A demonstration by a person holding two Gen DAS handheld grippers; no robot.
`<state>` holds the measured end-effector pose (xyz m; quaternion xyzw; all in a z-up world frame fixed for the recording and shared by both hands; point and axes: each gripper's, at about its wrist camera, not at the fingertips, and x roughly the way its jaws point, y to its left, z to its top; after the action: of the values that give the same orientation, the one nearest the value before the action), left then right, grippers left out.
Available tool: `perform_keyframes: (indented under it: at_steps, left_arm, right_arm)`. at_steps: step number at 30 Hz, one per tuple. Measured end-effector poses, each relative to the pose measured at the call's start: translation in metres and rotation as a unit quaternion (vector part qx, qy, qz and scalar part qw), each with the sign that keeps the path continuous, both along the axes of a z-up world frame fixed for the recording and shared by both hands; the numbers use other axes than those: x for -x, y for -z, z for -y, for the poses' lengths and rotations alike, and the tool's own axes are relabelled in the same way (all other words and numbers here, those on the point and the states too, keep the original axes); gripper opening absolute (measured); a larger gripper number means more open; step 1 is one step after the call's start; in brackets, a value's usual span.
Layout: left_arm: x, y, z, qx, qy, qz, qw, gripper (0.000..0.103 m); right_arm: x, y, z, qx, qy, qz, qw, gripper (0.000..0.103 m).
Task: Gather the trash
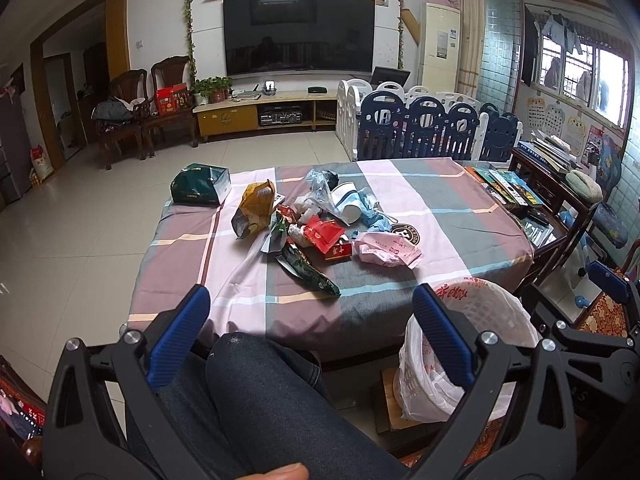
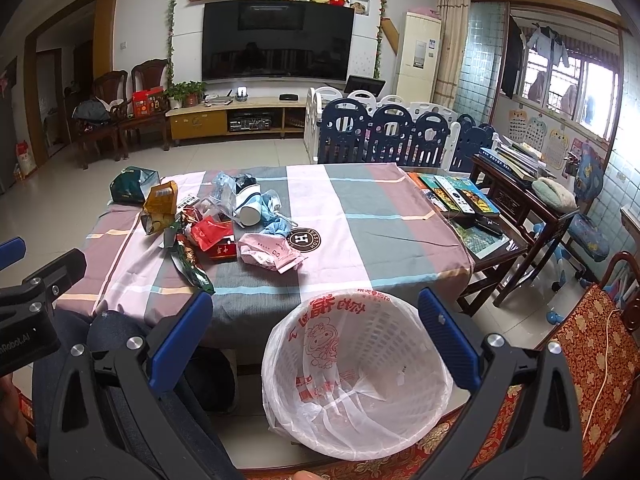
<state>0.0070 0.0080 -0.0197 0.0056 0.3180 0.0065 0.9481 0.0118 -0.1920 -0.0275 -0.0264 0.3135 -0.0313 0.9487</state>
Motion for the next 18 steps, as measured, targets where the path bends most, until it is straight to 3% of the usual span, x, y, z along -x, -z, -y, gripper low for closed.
perform_keyframes:
  at_steps: [7,13,18]
  left_arm:
    - [-0.003,0.005,-0.003,0.003,0.003,-0.004,1.0,0.1]
    - [-0.012,0.021,-0.009,-0.015,-0.018,-0.014,0.9996,0.1]
    - [-0.03,0.04,-0.029,0.043,-0.014,-0.056,0.9974,0.1]
  right_arm:
    - [-0.001,0.001,-0.001,0.001,0.003,-0.002,1.0,0.1]
    - [-0.011,-0.001,0.002,0.048,0.044,0.02,0.998,0.1]
    - [-0.037,0.006,0.008,0.018,0.028,0.0,0.999,0.1]
